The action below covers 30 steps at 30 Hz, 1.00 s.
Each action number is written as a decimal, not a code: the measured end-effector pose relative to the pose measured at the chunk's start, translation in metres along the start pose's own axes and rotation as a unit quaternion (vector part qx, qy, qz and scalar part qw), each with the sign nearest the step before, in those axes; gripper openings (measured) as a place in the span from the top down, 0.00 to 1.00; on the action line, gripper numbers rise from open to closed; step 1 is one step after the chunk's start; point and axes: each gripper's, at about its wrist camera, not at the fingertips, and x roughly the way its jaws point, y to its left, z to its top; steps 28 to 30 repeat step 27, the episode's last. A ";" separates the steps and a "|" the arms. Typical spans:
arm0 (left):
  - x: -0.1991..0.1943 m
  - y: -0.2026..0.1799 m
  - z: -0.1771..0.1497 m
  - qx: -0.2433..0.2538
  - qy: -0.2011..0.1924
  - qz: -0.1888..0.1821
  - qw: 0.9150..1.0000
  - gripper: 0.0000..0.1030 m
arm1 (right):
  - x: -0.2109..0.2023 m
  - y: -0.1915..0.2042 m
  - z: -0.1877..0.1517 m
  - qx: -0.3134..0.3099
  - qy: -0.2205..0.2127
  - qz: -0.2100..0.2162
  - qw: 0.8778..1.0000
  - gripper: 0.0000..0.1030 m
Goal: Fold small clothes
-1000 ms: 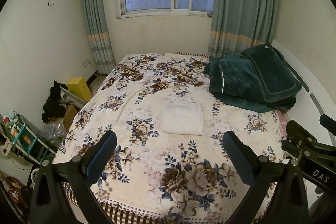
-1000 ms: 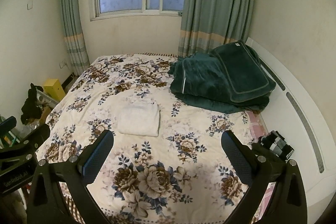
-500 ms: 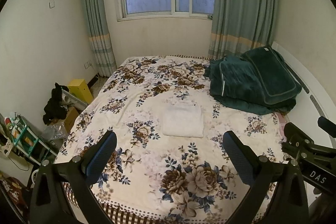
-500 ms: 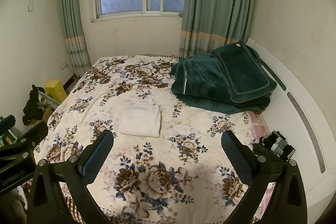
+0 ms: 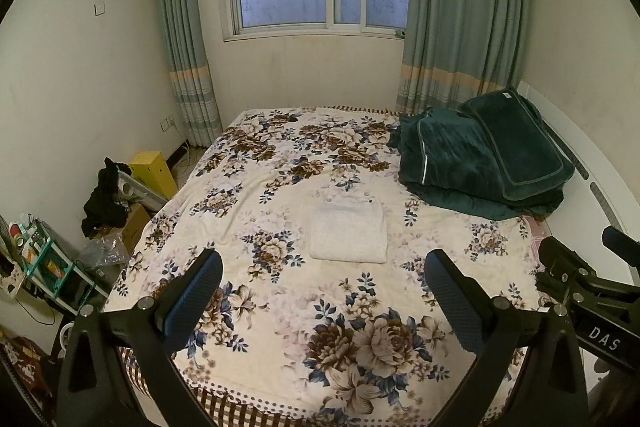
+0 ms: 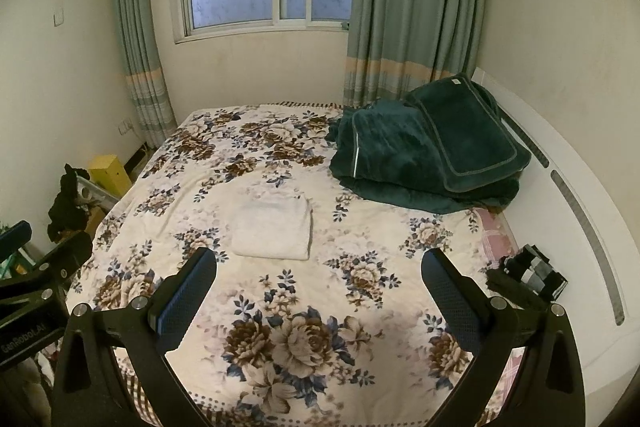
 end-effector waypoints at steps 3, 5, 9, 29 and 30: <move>-0.003 -0.001 0.002 0.000 0.000 0.001 1.000 0.00 | -0.002 0.001 -0.001 0.003 -0.002 0.000 1.000 0.00; -0.003 -0.001 0.002 -0.001 0.000 0.000 1.000 0.00 | -0.003 0.005 -0.003 0.003 -0.003 0.000 1.000 0.00; -0.003 -0.001 0.003 -0.001 -0.001 0.000 1.000 0.00 | -0.003 0.007 -0.004 0.004 -0.002 0.001 1.000 0.00; -0.009 0.000 0.017 0.000 -0.009 0.009 1.000 0.00 | -0.005 0.005 -0.005 0.008 -0.003 -0.001 1.000 0.00; -0.009 0.000 0.017 0.000 -0.009 0.009 1.000 0.00 | -0.005 0.005 -0.005 0.008 -0.003 -0.001 1.000 0.00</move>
